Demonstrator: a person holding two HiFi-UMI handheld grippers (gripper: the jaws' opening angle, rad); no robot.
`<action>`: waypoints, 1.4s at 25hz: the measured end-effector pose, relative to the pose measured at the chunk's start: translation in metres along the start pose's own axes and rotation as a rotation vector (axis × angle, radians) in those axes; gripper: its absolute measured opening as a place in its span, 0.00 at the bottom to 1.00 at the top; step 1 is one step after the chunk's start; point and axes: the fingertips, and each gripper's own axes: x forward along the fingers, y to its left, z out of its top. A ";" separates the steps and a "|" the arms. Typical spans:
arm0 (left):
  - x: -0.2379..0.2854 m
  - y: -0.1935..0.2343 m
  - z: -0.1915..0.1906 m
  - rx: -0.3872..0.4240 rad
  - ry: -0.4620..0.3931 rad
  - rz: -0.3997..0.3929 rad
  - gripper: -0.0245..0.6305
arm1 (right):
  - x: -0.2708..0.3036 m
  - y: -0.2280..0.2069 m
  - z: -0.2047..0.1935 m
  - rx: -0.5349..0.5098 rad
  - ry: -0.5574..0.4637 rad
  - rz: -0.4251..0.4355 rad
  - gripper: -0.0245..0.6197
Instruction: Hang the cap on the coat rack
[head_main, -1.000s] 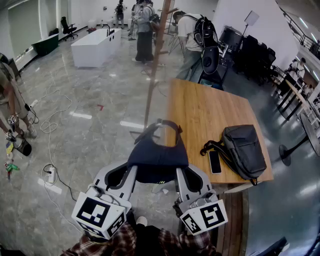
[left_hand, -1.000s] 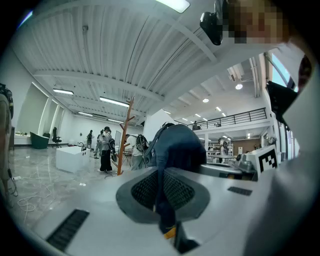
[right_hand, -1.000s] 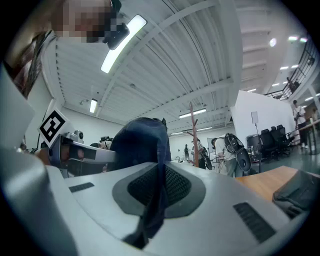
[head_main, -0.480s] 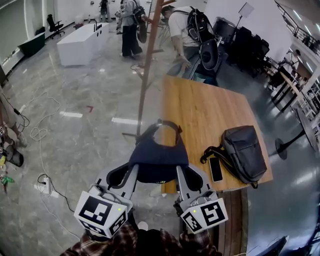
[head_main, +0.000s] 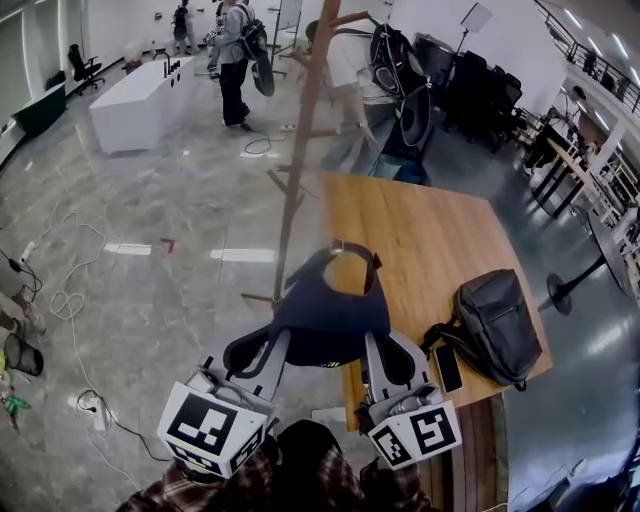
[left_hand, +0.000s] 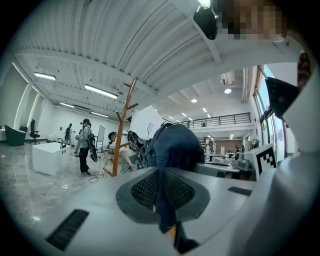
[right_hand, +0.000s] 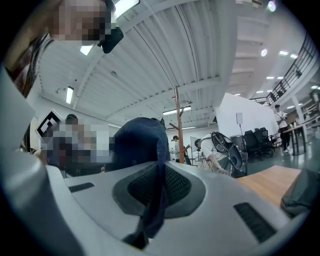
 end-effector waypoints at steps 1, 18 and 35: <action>0.002 0.008 -0.001 -0.002 0.003 -0.001 0.06 | 0.007 0.001 -0.002 0.001 0.005 -0.003 0.07; 0.131 0.104 -0.002 -0.047 0.062 -0.009 0.06 | 0.144 -0.082 -0.027 0.034 0.068 -0.010 0.07; 0.252 0.146 0.042 -0.034 0.039 0.009 0.06 | 0.241 -0.181 0.001 0.022 0.039 0.026 0.07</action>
